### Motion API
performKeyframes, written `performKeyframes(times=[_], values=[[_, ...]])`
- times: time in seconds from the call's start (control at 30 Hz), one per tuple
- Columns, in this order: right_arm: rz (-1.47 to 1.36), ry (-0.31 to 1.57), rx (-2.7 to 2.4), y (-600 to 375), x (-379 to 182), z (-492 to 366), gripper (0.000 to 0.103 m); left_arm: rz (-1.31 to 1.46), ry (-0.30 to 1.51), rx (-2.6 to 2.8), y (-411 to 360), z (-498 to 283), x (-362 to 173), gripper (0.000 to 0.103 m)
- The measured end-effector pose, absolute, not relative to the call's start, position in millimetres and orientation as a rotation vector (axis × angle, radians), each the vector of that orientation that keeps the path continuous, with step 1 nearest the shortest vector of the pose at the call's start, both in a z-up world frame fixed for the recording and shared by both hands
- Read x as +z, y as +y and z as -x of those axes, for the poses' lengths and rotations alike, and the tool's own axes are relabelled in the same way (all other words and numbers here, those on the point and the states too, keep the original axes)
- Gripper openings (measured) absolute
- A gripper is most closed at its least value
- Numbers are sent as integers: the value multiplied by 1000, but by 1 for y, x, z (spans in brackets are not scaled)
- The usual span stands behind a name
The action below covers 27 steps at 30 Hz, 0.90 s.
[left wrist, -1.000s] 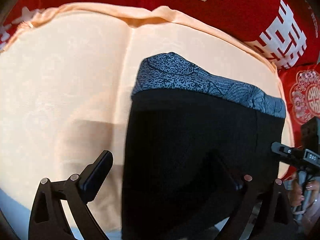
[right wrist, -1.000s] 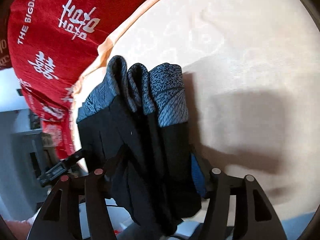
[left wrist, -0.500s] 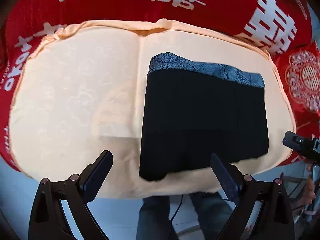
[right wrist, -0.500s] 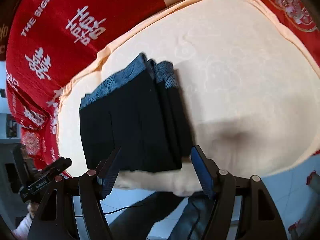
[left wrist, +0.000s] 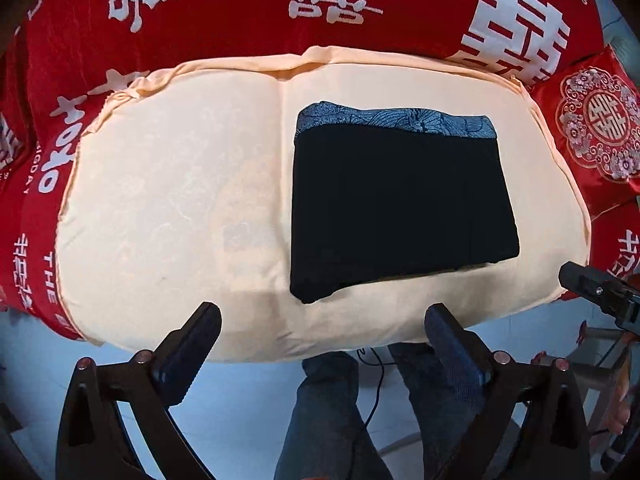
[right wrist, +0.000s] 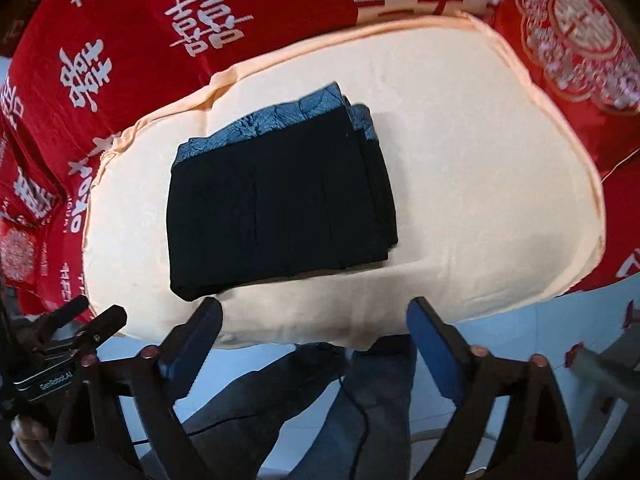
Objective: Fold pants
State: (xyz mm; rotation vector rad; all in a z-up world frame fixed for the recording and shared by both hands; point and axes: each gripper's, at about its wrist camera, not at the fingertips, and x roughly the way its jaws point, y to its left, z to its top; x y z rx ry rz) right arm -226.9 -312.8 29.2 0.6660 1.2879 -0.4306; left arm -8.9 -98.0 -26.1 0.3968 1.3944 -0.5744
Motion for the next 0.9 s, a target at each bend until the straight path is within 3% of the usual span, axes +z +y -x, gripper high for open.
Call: performKeyframes(times=[0.9], values=[[-524, 1368, -412, -308, 80, 208, 95, -441, 1306, -407, -118, 29, 32, 102]])
